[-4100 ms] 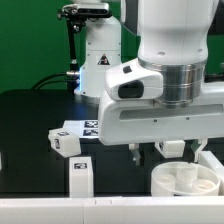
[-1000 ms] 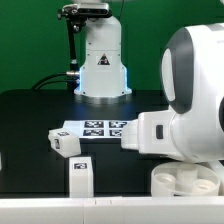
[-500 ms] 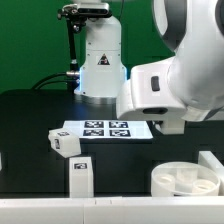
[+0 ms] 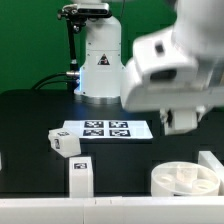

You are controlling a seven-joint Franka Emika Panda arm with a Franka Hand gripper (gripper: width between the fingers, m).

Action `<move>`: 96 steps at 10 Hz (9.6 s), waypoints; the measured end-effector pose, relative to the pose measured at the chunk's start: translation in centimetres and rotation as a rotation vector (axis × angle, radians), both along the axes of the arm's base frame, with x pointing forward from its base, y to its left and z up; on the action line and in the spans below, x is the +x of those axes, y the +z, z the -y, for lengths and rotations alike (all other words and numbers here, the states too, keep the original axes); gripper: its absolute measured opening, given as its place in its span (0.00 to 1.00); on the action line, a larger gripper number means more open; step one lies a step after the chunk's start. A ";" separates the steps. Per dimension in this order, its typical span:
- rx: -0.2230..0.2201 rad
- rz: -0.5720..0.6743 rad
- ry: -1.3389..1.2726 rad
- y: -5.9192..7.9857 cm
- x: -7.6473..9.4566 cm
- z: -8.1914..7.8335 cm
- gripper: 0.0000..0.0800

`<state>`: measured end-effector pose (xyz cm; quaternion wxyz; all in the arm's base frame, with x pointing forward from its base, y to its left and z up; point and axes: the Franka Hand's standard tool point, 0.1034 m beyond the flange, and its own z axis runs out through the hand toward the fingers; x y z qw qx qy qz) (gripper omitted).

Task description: Assemble stool

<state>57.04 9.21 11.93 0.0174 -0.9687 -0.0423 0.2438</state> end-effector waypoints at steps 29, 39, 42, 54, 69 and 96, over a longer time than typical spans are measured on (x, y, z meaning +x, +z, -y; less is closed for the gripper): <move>0.084 1.027 0.097 -3.0 5.7 -1.4 0.42; 0.081 1.068 0.114 -4.2 5.5 -1.3 0.42; 0.081 1.068 0.115 -4.2 5.5 -1.3 0.80; 0.090 0.658 -0.029 -4.0 6.1 -2.4 0.81; 0.013 0.518 -0.351 -4.3 5.8 -1.6 0.42; 0.007 0.534 -0.572 -1.6 6.1 -5.2 0.81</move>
Offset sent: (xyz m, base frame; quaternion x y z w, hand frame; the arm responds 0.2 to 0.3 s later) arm 0.0000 0.0000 0.0000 0.0000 0.1296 0.0000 0.9916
